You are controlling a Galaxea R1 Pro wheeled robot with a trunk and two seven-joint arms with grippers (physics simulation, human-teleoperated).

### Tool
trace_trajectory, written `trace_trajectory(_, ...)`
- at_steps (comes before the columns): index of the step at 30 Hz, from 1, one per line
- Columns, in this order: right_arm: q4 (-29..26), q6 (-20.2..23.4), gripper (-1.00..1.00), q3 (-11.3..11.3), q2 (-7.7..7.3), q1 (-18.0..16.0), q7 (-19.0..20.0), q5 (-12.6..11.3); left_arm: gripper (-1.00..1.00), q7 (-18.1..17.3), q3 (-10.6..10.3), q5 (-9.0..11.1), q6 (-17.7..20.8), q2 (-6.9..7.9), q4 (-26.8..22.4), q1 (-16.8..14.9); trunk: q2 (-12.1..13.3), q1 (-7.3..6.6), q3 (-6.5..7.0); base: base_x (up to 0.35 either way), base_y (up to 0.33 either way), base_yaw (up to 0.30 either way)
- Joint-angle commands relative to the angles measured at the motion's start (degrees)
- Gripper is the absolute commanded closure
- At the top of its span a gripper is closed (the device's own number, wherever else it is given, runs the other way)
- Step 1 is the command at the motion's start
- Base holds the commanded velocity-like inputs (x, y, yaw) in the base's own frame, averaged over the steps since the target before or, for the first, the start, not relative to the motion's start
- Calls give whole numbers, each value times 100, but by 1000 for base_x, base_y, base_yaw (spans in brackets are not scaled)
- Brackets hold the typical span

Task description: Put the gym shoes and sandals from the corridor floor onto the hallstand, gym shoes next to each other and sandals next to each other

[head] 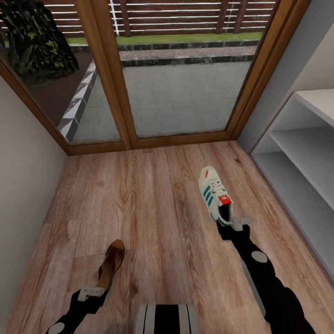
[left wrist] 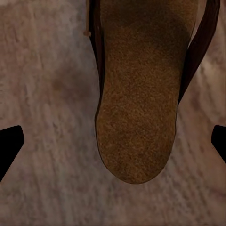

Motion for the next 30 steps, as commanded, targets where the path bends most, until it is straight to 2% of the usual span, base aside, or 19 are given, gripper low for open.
trace_trajectory(1,-258,268,100,1,-3,-1,20,41,-100,-37,44,-41,-19,-1,3,-4,-1,-1,-4,0,0,0)
trace_trajectory(2,-365,399,100,0,-3,-1,20,43,-100,-37,46,-41,-19,1,3,-3,-1,-1,-4,0,0,0)
trace_trajectory(5,-810,1231,100,-4,4,-1,20,43,-100,-37,59,-44,-19,-3,3,-4,-1,-1,-4,0,0,0)
trace_trajectory(8,-902,1501,100,-11,0,-1,21,42,-100,-37,63,-48,-19,-4,3,-8,-5,7,-70,0,0,0)
trace_trajectory(19,-877,1592,100,-11,30,-1,37,33,-100,-37,64,-66,-28,-17,3,-7,-20,35,-322,0,0,0)
trace_trajectory(30,-874,1593,100,-13,32,-1,37,32,-100,-37,64,-59,-28,-10,-5,-10,-35,64,-656,0,0,0)
